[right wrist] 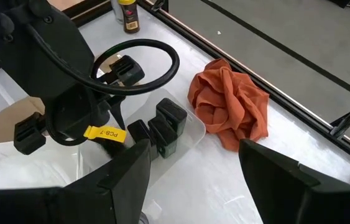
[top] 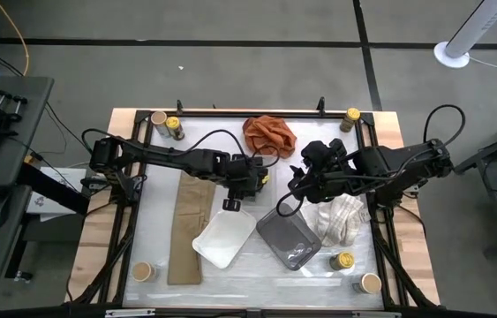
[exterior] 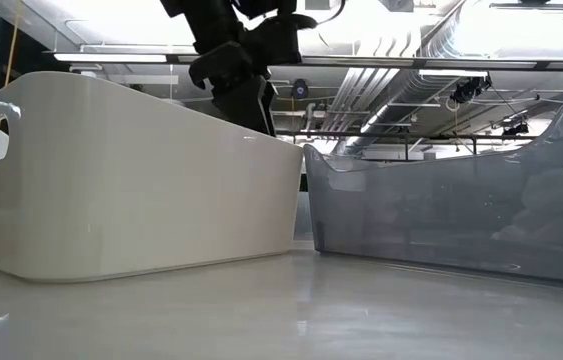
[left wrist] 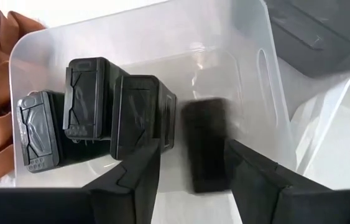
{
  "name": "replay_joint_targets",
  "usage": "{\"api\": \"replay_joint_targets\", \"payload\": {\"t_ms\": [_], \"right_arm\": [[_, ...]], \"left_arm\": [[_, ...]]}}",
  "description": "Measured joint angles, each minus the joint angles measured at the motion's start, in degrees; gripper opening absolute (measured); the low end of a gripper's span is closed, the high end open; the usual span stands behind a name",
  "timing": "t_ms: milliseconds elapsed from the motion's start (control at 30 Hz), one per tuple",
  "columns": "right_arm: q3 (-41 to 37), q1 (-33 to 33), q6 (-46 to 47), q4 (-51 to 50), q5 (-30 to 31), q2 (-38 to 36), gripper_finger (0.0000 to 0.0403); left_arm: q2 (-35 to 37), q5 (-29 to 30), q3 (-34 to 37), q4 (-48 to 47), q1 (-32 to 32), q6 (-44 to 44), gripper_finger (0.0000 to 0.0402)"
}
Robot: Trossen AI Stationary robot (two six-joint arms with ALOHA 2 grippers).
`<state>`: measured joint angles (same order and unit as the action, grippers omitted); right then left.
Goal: Sort spices by type
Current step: Put the green seasoning can into the transparent bin, then put the top left yellow seasoning bottle into the white bin
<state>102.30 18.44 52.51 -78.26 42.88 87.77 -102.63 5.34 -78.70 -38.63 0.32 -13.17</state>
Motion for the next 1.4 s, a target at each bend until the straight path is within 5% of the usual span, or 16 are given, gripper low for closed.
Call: {"api": "replay_joint_targets", "payload": {"t_ms": [200,367,500,633,767,967,1167,1400], "right_arm": [[0.0,0.0,0.0,0.0,0.0,0.0,0.024],[0.0,-0.1,0.0,0.0,0.0,0.0,0.024],[0.0,-1.2,0.2,0.0,-0.1,0.0,0.024],[0.0,-4.0,0.1,0.1,-0.6,0.4,0.0239],[0.0,-9.3,-3.5,0.4,-7.1,2.9,0.0198],[0.0,-18.3,-19.8,7.7,-21.5,12.6,0.0021],[-0.1,-25.3,-33.7,4.5,-32.1,22.1,0.0004],[-0.1,-26.4,-50.1,6.9,-38.1,26.1,0.0002]], "left_arm": [[0.1,0.0,-0.1,-0.6,0.0,0.0,0.0172],[2.6,0.1,-3.0,-10.5,1.3,0.4,0.0172],[8.9,0.4,-1.8,-13.7,3.9,1.3,0.0172],[19.9,-0.4,5.2,-6.4,7.8,4.7,0.0172],[32.8,-2.1,17.6,6.9,11.0,10.6,0.0164],[47.1,-6.0,33.0,16.8,9.9,20.4,0.01],[54.2,-6.8,39.0,16.9,4.3,24.1,0.0009],[55.8,-6.2,39.4,18.0,-1.1,24.0,0.0002]]}}
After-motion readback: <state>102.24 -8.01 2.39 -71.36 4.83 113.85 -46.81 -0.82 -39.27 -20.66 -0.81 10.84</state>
